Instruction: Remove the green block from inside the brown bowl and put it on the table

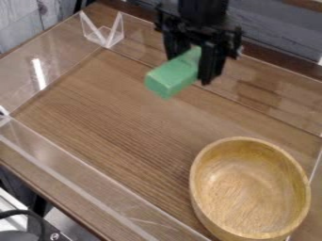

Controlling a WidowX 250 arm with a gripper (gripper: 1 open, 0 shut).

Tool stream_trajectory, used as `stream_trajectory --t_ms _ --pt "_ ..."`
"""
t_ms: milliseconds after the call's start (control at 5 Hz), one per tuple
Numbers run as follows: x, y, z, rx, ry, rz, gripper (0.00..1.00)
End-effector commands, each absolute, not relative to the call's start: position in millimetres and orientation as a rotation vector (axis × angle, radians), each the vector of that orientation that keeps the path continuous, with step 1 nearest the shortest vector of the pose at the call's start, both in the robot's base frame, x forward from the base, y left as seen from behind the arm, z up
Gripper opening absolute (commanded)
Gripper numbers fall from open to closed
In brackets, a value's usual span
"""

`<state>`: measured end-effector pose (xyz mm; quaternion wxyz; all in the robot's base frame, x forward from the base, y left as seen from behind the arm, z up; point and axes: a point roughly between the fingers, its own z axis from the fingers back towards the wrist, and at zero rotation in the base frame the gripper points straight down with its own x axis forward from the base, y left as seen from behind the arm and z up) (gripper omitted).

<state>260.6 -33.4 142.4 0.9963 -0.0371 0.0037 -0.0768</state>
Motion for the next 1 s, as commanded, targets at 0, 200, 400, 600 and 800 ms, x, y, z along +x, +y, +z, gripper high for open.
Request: stream_trajectory --t_ms 0,200,400,600,800 --pt "261 -48 145.4 -0.07 -0.074 -0.16 0.0" --pt "253 -30 147.5 -0.067 -0.084 -0.108 0.0" --pt "241 4 145.6 -0.066 -0.1 -0.045 0.0" --pt "230 40 151.5 -0.063 -0.143 -0.019 0.0" --pt "228 62 139.8 -0.055 -0.166 -0.011 0.0"
